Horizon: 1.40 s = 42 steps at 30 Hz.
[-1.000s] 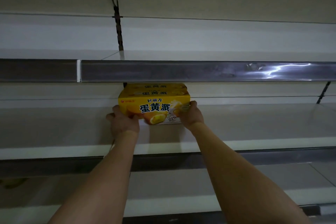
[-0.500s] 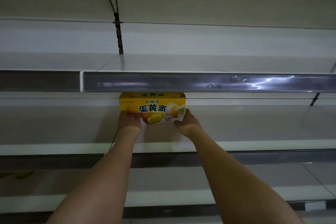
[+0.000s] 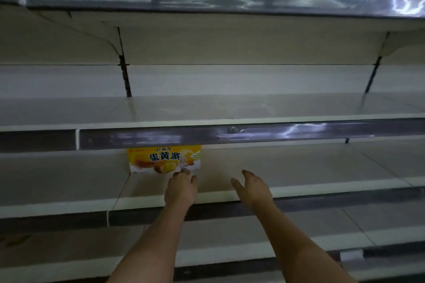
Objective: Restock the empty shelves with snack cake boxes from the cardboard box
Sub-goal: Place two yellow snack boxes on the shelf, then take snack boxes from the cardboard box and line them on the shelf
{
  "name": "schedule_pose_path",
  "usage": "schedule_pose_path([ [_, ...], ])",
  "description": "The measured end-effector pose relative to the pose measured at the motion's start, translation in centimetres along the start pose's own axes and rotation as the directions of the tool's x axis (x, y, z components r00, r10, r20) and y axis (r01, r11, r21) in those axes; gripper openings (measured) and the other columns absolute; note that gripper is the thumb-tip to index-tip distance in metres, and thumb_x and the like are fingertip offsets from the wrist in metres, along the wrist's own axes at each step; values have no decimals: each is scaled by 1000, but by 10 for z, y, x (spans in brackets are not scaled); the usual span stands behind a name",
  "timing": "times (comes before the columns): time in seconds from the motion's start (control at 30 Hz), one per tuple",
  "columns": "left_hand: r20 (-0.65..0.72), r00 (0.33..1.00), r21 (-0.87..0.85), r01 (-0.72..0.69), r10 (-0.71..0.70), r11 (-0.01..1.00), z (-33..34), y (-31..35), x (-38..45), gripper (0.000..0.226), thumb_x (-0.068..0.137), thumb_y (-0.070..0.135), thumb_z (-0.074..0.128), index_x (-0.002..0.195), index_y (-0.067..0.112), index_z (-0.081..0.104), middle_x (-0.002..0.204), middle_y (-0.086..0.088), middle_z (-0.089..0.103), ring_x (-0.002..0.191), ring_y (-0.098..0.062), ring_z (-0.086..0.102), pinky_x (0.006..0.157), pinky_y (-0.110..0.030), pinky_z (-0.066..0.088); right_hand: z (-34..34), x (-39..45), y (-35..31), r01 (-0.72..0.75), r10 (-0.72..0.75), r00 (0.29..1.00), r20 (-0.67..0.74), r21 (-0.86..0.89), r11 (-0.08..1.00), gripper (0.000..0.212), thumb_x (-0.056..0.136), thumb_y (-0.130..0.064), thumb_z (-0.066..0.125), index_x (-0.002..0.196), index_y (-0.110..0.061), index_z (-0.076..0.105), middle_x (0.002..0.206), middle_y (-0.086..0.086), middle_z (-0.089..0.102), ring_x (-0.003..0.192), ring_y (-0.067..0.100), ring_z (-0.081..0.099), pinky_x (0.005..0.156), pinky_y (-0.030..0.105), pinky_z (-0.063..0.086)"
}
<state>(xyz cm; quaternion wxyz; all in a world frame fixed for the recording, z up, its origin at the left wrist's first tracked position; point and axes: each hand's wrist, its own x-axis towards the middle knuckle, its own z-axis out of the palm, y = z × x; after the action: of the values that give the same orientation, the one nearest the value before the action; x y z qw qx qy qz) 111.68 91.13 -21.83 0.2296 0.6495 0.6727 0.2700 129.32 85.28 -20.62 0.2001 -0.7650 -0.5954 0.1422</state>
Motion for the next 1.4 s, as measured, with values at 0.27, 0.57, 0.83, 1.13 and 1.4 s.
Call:
schedule_pose_path([
  [0.27, 153, 946, 31, -295, 287, 955, 38, 60, -45, 31, 98, 23, 42, 124, 11, 55, 130, -9, 54, 115, -27, 52, 89, -34, 45, -37, -71, 57, -226, 240, 954, -180, 95, 970, 57, 100, -46, 38, 145, -12, 35, 150, 8, 39, 134, 26, 39, 109, 35, 31],
  [0.57, 387, 770, -122, -503, 508, 855, 118, 95, -155, 31, 98, 21, 47, 125, 11, 57, 128, -10, 57, 113, -30, 55, 86, -34, 44, -43, -220, 138, -583, 589, 769, -247, 105, 806, 57, 100, -48, 33, 144, -13, 37, 146, 7, 44, 131, 26, 43, 106, 36, 35],
  [0.83, 619, 492, -241, -622, 612, 745, 182, 137, -308, 27, 100, 24, 43, 120, 12, 57, 114, -12, 63, 88, -27, 57, 71, -31, 47, -64, -388, 214, -851, 847, 436, -303, 167, 497, 53, 99, -50, 30, 136, -15, 47, 137, 7, 52, 127, 26, 46, 105, 38, 33],
  [1.13, 681, 218, -389, -701, 699, 597, 235, 209, -499, 30, 96, 27, 50, 123, 16, 58, 121, -5, 61, 104, -22, 59, 88, -36, 51, -114, -570, 290, -926, 916, 123, -382, 289, 245, 48, 99, -50, 30, 128, -19, 53, 127, 3, 59, 119, 24, 52, 104, 42, 36],
  [1.4, 714, 41, -455, -732, 699, 507, 278, 263, -648, 34, 96, 28, 50, 128, 17, 54, 125, -2, 58, 110, -18, 56, 89, -34, 49, -158, -688, 372, -929, 918, 5, -396, 337, 151, 50, 100, -49, 30, 133, -17, 50, 127, 5, 58, 116, 25, 54, 98, 40, 41],
])
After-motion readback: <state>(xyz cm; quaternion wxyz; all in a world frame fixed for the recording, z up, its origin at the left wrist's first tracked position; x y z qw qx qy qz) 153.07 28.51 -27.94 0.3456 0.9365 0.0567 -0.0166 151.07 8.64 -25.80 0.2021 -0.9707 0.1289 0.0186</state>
